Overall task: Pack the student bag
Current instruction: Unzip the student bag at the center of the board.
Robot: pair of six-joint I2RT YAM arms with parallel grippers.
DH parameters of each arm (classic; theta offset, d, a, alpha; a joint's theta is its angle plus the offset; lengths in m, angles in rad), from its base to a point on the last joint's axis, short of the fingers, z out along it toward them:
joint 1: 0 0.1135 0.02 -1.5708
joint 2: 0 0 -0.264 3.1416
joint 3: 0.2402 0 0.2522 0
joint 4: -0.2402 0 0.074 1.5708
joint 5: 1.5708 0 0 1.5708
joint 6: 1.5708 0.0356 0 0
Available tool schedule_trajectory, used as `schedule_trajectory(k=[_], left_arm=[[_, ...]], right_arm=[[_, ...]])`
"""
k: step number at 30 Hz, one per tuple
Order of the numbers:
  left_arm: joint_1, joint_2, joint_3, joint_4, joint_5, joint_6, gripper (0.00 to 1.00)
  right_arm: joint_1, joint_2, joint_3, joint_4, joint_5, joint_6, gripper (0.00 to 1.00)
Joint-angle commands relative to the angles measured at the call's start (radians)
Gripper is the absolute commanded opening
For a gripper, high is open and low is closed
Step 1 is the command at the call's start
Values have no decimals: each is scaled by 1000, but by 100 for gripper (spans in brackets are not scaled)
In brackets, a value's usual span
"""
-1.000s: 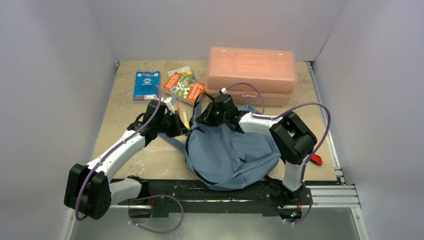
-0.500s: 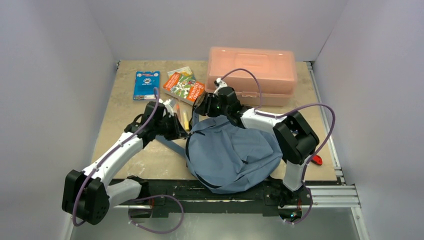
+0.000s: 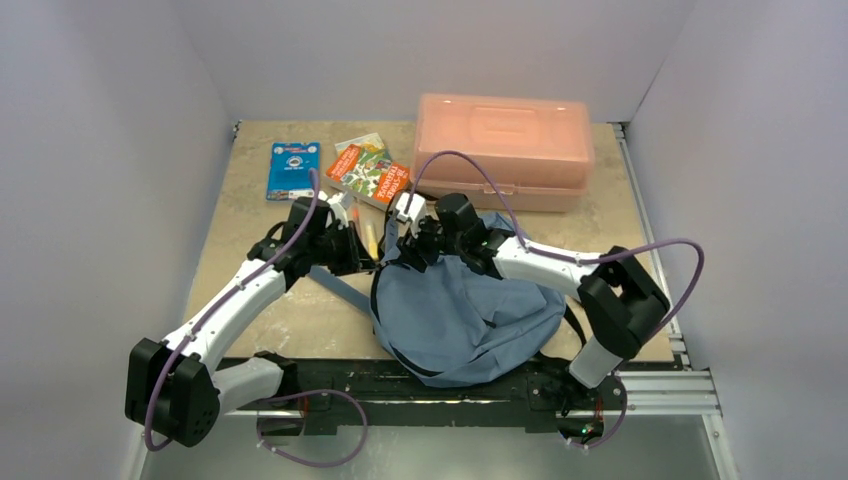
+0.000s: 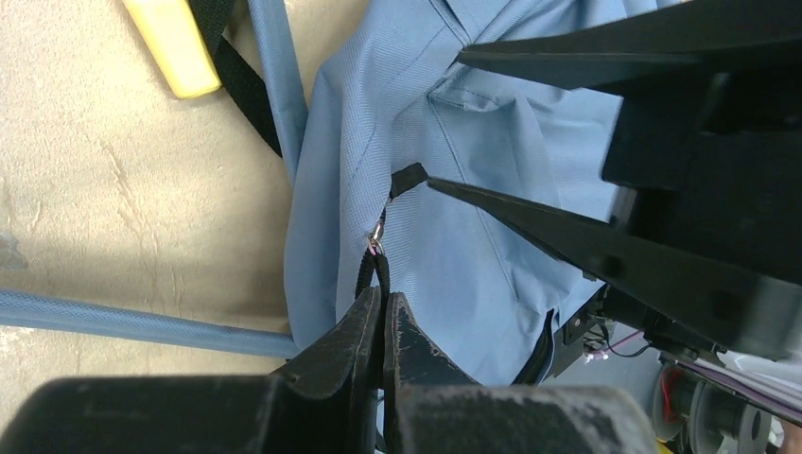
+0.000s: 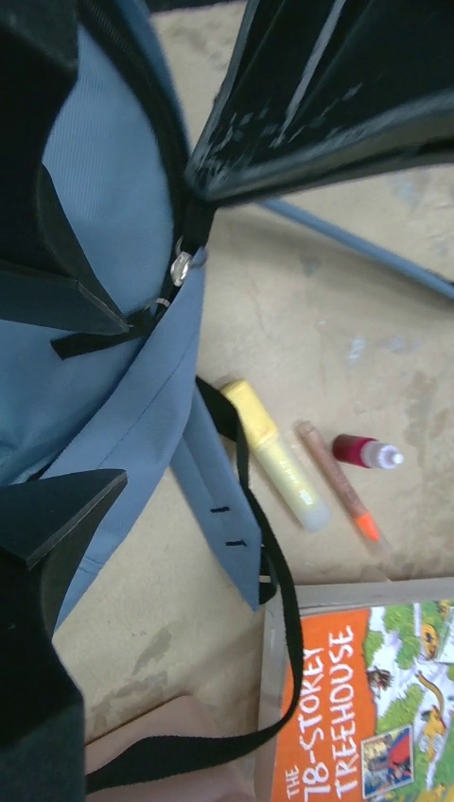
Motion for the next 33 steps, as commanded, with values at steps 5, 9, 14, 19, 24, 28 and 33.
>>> schedule_trajectory(k=[5, 9, 14, 19, 24, 28, 33], left_arm=[[-3, -18, 29, -3, 31, 14, 0], [-3, -21, 30, -3, 36, 16, 0], [-3, -25, 31, -10, 36, 22, 0], [-3, -25, 42, -20, 37, 30, 0], [-3, -20, 46, -21, 40, 30, 0], [-3, -18, 44, -17, 47, 25, 0], [-3, -20, 37, -11, 55, 16, 0]], right_arm=[[-6, 85, 81, -5, -91, -338, 57], [-5, 114, 116, -49, -190, -366, 56], [-4, 79, 73, -5, -248, -352, 56], [5, 129, 106, -38, -269, -359, 55], [25, 179, 125, -13, -230, -373, 50], [39, 204, 122, 69, -152, -341, 47], [57, 248, 109, 216, -5, -249, 13]])
